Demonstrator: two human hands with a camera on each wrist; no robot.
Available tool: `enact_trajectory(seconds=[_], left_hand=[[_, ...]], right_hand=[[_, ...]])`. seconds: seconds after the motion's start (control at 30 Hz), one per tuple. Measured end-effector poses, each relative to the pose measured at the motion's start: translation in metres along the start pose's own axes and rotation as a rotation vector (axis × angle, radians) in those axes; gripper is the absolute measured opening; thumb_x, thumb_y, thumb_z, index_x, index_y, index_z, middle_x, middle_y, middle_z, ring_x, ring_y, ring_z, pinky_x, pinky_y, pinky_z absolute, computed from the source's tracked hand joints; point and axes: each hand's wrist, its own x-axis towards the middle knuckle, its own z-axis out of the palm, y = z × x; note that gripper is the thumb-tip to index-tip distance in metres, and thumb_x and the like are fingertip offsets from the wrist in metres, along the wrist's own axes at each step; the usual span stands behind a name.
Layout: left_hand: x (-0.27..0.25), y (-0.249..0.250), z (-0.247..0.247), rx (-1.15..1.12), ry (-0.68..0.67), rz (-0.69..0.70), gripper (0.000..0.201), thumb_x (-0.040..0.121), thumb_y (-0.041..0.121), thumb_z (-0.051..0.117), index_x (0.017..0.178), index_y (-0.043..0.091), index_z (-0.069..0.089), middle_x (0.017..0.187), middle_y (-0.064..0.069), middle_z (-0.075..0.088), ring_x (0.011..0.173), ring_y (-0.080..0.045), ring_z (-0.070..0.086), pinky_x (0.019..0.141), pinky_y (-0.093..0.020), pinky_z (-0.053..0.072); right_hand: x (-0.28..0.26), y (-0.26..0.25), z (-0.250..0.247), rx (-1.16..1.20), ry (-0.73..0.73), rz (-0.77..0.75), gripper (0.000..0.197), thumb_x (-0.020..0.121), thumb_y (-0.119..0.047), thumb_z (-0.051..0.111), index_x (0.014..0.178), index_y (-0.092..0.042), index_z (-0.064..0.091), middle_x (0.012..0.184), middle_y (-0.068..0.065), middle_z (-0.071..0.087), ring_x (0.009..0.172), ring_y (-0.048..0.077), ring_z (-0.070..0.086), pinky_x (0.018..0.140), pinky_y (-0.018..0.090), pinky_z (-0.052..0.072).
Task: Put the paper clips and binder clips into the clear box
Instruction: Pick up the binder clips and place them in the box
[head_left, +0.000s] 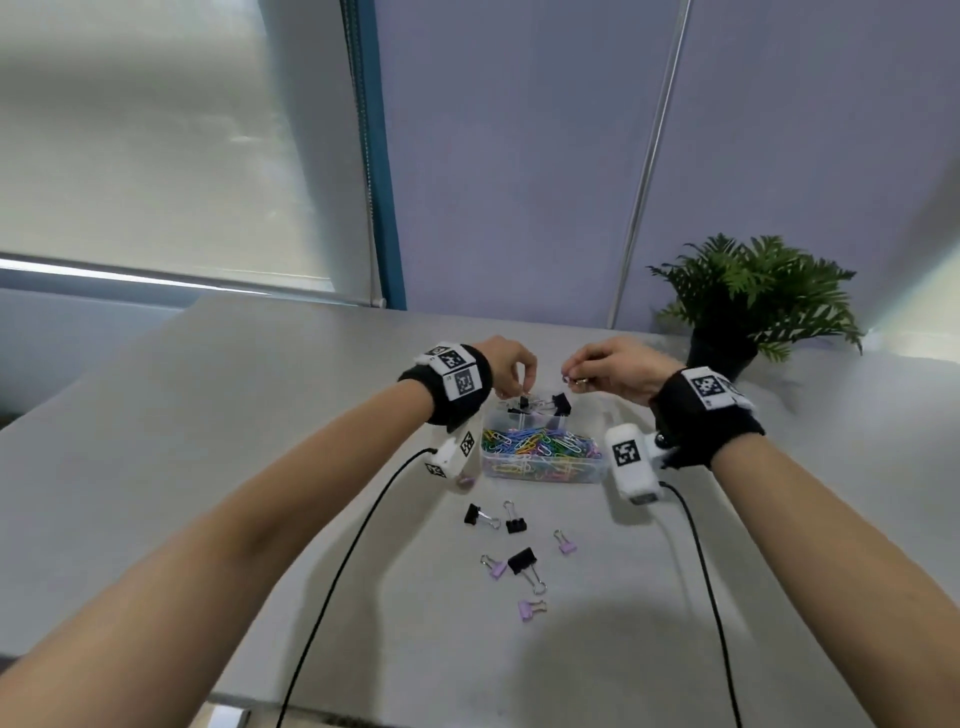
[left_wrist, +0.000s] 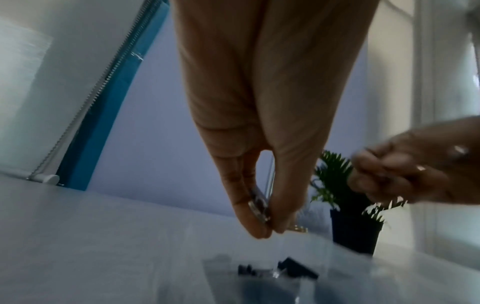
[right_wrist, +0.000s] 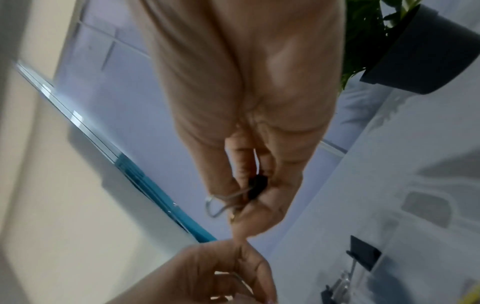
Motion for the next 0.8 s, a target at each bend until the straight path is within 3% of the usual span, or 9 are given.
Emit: enact_trajectory(seconds=[0.1,0.17,0.27,0.33,0.4,0.47,0.57,0.67,0.8], left_hand=[[0.008,0.003,0.010,0.038,-0.018,-0.001,0.022,0.084,0.007,0.063,0.106,0.008,0.065,0.107,-0.014,0.070,0.085,-0.021,0.063,0.091,-0.031,0.048],[0.003,0.002,0.012,0.051,0.004,0.027,0.025,0.085,0.012,0.063,0.111,0.011,0.064,0.114,-0.012,0.066,0.100,-0.025,0.063,0.091,-0.027,0.044],[-0.019,0.001,0.011,0.092,0.077,0.069,0.022,0.087,0.012,0.060,0.109,0.010,0.065,0.113,-0.012,0.065,0.101,-0.025,0.062,0.086,-0.027,0.043],[-0.041,-0.001,0.010,0.134,0.137,0.073,0.018,0.088,0.012,0.058,0.104,0.006,0.065,0.108,-0.012,0.065,0.097,-0.024,0.061,0.080,-0.025,0.040],[-0.063,-0.004,0.012,0.151,0.118,0.032,0.017,0.089,0.016,0.057,0.100,0.005,0.064,0.104,-0.013,0.067,0.091,-0.024,0.061,0.082,-0.027,0.044],[-0.083,-0.010,0.019,0.130,-0.048,-0.069,0.023,0.088,0.028,0.059,0.102,0.009,0.061,0.104,-0.012,0.067,0.082,-0.020,0.060,0.080,-0.032,0.051],[-0.105,-0.012,0.035,0.164,-0.294,-0.178,0.054,0.078,0.047,0.066,0.119,0.016,0.049,0.118,-0.008,0.057,0.088,-0.019,0.056,0.075,-0.032,0.052],[-0.114,-0.004,0.052,0.206,-0.300,-0.194,0.081,0.070,0.052,0.072,0.134,0.019,0.034,0.128,-0.008,0.039,0.114,-0.027,0.047,0.099,-0.041,0.043],[-0.108,0.001,0.075,0.224,-0.194,-0.213,0.079,0.064,0.051,0.077,0.123,0.012,0.040,0.125,-0.012,0.039,0.116,-0.030,0.043,0.098,-0.043,0.042]], right_hand=[[0.024,0.008,0.004,0.017,0.148,0.048,0.022,0.085,0.016,0.049,0.068,0.003,0.056,0.072,0.016,0.054,0.066,0.023,0.055,0.051,0.016,0.055],[0.034,0.016,0.007,-0.059,0.175,0.107,0.018,0.086,0.011,0.051,0.071,0.003,0.055,0.073,0.016,0.053,0.066,0.022,0.056,0.050,0.021,0.055],[0.032,0.019,0.011,-0.437,0.098,0.137,0.012,0.087,0.002,0.053,0.096,-0.002,0.060,0.087,0.014,0.057,0.080,0.025,0.057,0.070,0.034,0.055],[0.017,0.013,0.014,-0.778,0.106,0.011,0.022,0.087,-0.003,0.052,0.107,-0.005,0.062,0.100,0.012,0.060,0.093,0.026,0.058,0.084,0.035,0.050],[-0.010,0.005,0.021,-0.958,0.109,-0.217,0.022,0.088,-0.006,0.053,0.107,-0.006,0.062,0.107,0.010,0.064,0.100,0.024,0.059,0.084,0.025,0.042],[-0.041,0.002,0.032,-0.987,-0.017,-0.377,0.017,0.088,-0.007,0.055,0.103,-0.005,0.062,0.104,0.009,0.065,0.095,0.020,0.059,0.079,0.019,0.040],[-0.075,0.015,0.048,-1.096,-0.368,-0.341,0.024,0.085,-0.011,0.061,0.109,-0.008,0.058,0.106,0.007,0.062,0.088,0.015,0.054,0.079,0.023,0.043],[-0.088,0.038,0.059,-1.289,-0.548,-0.133,0.046,0.081,-0.020,0.067,0.122,-0.014,0.047,0.111,0.003,0.050,0.089,0.013,0.042,0.079,0.029,0.040],[-0.083,0.057,0.066,-1.241,-0.469,-0.156,0.035,0.077,-0.013,0.070,0.107,-0.009,0.052,0.094,-0.001,0.041,0.084,0.015,0.038,0.070,0.028,0.033]])
